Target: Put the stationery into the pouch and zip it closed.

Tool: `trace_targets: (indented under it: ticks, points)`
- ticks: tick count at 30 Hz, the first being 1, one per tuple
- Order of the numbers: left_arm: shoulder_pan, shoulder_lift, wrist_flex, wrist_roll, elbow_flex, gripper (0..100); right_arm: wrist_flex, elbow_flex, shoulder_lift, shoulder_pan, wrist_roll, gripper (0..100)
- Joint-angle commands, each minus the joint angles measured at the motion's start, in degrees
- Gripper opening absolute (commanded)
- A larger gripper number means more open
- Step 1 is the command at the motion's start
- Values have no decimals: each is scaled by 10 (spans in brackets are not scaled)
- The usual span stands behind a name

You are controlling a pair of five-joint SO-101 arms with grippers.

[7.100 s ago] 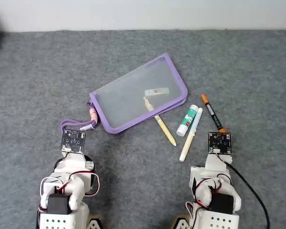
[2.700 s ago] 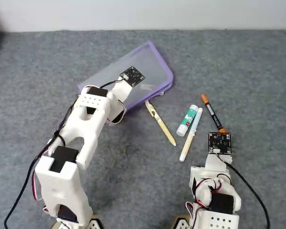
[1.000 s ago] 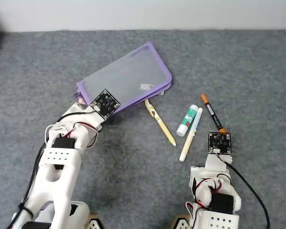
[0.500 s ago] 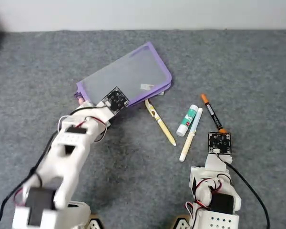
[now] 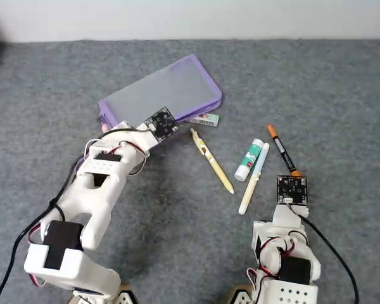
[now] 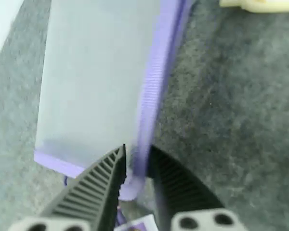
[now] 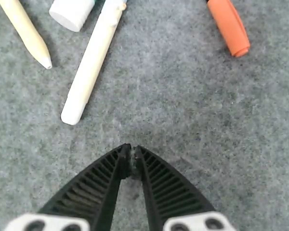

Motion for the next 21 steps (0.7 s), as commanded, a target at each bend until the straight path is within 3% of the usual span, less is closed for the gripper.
trace_targets:
  ticks: [1,6,10,15,21]
  points:
    - [0,-6,-69,-3,-2,14,2,10,-8,-6,5,9]
    - [-2,-11,-199,1,46,13,2,10,-8,-6,5,9]
    - [-11,-18,-219,4,51,13,2,10,-8,-6,5,9]
    - [-25,-85,-202,29,65,13,2,10,-8,-6,5,9]
    - [-19,-214,-81,102,62,13,2,10,-8,-6,5,9]
